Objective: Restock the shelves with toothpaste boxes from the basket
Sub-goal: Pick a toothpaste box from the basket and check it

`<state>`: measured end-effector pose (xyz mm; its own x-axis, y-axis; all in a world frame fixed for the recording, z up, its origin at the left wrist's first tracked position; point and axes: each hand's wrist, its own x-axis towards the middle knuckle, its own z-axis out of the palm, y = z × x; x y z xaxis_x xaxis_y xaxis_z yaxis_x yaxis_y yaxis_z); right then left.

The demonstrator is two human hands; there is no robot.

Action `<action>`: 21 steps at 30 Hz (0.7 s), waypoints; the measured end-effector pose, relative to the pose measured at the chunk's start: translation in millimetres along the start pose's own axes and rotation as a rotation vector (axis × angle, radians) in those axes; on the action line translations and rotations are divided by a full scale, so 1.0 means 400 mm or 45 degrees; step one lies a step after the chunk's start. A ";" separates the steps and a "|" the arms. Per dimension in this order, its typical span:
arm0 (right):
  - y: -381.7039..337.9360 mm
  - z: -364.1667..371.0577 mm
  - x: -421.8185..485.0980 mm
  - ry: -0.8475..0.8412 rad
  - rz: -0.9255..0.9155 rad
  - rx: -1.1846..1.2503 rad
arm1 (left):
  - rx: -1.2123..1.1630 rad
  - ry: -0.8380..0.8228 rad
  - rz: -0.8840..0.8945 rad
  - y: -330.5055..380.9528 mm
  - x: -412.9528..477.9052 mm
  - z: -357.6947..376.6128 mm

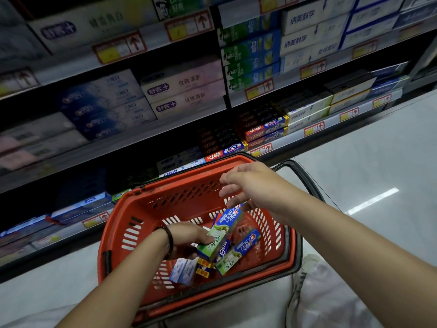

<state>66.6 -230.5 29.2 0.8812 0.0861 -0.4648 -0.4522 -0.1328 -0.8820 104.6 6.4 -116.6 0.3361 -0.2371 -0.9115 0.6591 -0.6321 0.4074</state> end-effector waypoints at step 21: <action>-0.002 0.091 -0.006 -0.085 0.023 -0.299 | -0.349 0.098 0.388 -0.005 -0.341 -0.059</action>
<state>59.9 -194.5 28.3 0.8588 0.1453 -0.4912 -0.4166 -0.3599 -0.8348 73.2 57.6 8.3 0.5859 -0.3209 -0.7441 0.6726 -0.3195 0.6674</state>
